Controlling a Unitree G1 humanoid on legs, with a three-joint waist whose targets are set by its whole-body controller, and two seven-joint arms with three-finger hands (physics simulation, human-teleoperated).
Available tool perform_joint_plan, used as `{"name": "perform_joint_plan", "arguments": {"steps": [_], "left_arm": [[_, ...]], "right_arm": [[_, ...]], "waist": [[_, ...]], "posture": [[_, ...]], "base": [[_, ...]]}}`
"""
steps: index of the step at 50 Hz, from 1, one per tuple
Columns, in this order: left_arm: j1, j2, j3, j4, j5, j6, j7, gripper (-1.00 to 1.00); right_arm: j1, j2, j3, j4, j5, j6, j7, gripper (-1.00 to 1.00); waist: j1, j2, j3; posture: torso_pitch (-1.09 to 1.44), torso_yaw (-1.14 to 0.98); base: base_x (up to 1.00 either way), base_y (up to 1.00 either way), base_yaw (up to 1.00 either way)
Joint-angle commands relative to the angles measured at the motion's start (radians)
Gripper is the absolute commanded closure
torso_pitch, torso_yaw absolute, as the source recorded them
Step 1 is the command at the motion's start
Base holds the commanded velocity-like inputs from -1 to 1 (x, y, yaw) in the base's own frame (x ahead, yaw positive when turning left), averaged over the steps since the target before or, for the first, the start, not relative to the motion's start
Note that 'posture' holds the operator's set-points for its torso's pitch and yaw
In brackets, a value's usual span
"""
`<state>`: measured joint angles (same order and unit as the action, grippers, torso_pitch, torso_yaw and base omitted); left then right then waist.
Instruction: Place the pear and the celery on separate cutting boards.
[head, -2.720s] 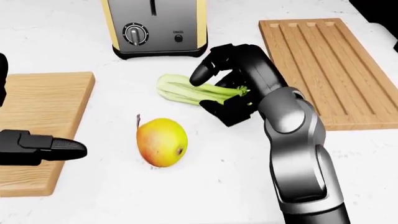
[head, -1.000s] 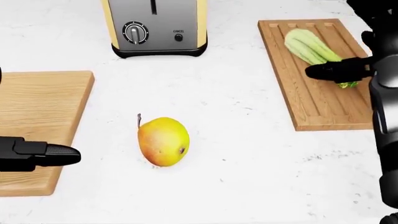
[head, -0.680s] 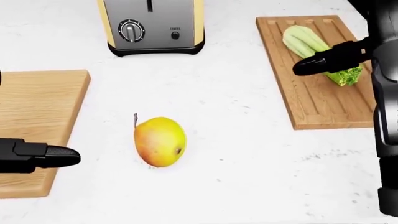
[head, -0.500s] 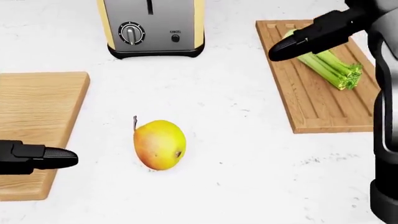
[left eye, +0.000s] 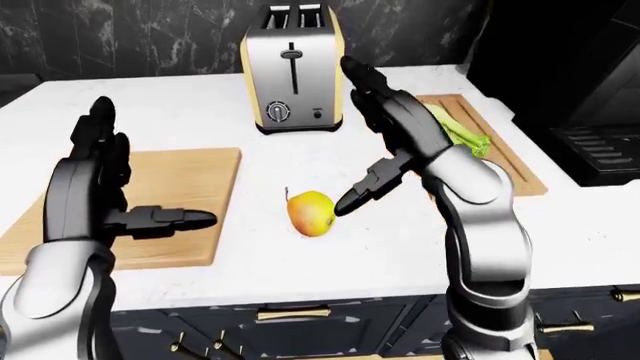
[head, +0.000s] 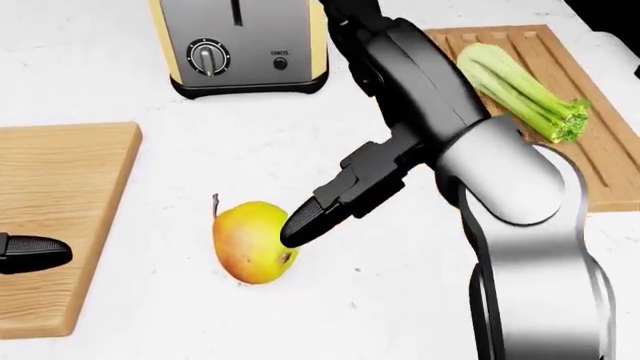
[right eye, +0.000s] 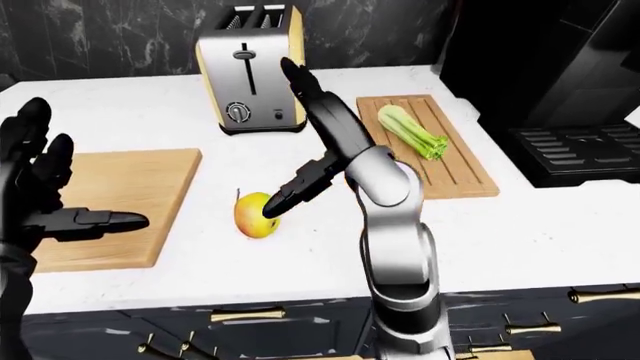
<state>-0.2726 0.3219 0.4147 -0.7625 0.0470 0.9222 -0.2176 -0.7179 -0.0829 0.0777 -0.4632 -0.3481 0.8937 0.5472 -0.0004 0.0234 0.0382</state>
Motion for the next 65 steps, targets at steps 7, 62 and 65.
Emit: {"name": "perform_joint_plan", "arguments": {"steps": [7, 62, 65], "left_arm": [[-0.002, 0.008, 0.008, -0.025, 0.008, -0.046, 0.005, -1.00], [0.021, -0.005, 0.017, -0.041, 0.025, -0.041, -0.011, -1.00], [0.012, 0.000, 0.015, -0.036, 0.026, -0.037, -0.010, -1.00]], "right_arm": [[0.046, 0.067, 0.055, -0.102, -0.093, -0.004, 0.059, -1.00], [0.243, 0.201, 0.131, 0.121, -0.188, -0.305, 0.053, -0.22], [0.252, 0.201, 0.135, 0.116, -0.190, -0.304, 0.056, -0.19]], "waist": [[-0.002, 0.012, -0.023], [-0.007, 0.025, -0.034], [-0.007, 0.024, -0.034]], "posture": [[0.00, 0.00], [0.00, 0.00], [0.00, 0.00]], "base": [[0.00, 0.00, 0.00], [0.00, 0.00, 0.00], [0.00, 0.00, 0.00]]}}
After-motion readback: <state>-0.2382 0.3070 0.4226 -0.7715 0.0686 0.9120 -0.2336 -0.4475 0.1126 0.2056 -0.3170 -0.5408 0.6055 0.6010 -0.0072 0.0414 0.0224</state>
